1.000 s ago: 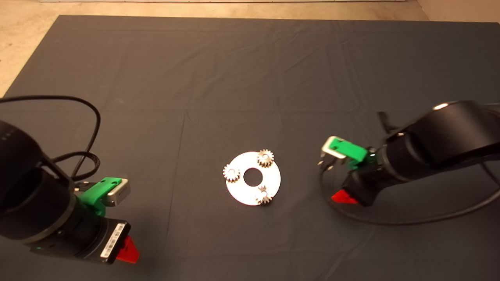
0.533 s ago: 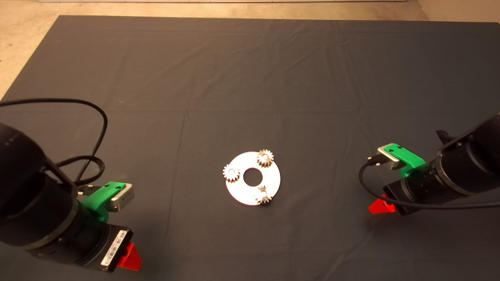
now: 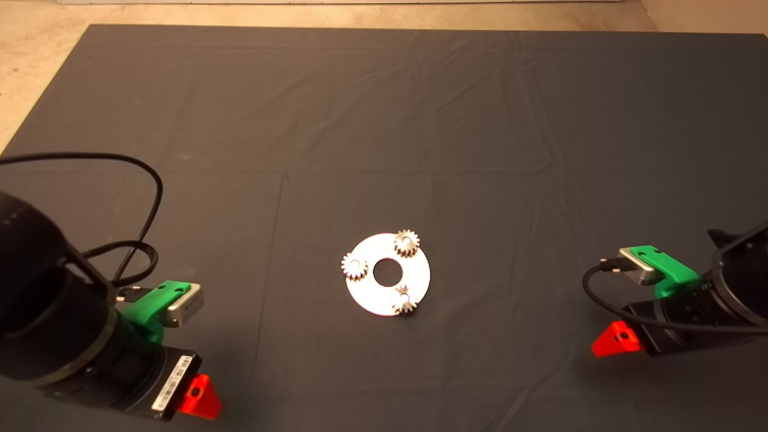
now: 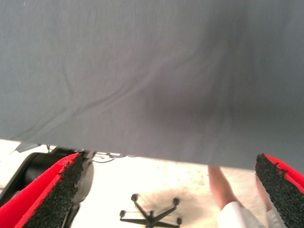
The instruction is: Install three planetary gears onto the carrier pins
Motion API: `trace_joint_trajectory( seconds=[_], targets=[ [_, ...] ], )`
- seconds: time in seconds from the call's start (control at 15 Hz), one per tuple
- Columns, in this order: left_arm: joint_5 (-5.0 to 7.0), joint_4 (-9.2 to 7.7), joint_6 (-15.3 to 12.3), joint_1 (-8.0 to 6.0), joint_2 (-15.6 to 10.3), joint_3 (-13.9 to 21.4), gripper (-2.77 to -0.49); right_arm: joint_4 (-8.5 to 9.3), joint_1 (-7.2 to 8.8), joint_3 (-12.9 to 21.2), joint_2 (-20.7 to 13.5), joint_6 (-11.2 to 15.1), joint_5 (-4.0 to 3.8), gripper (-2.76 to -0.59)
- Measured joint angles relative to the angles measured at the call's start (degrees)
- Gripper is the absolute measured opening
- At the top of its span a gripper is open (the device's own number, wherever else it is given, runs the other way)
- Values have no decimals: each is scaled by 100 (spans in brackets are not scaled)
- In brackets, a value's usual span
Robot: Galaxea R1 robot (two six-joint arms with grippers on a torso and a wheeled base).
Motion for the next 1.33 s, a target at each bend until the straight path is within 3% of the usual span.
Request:
trace_joint_trajectory(
  seconds=[0.47,0.8,1.07,1.33],
  targets=[
    [1,0,1,0,2,0,-50,27,0,253,-137,470,10,-62],
    [2,0,2,0,-5,0,-50,38,0,286,-136,538,8,-62],
    [5,-2,7,0,-226,0,-50,46,0,291,-127,538,10,-62],
    [2,-2,7,-2,-240,0,-50,57,2,306,-91,537,11,-62]
  ],
)
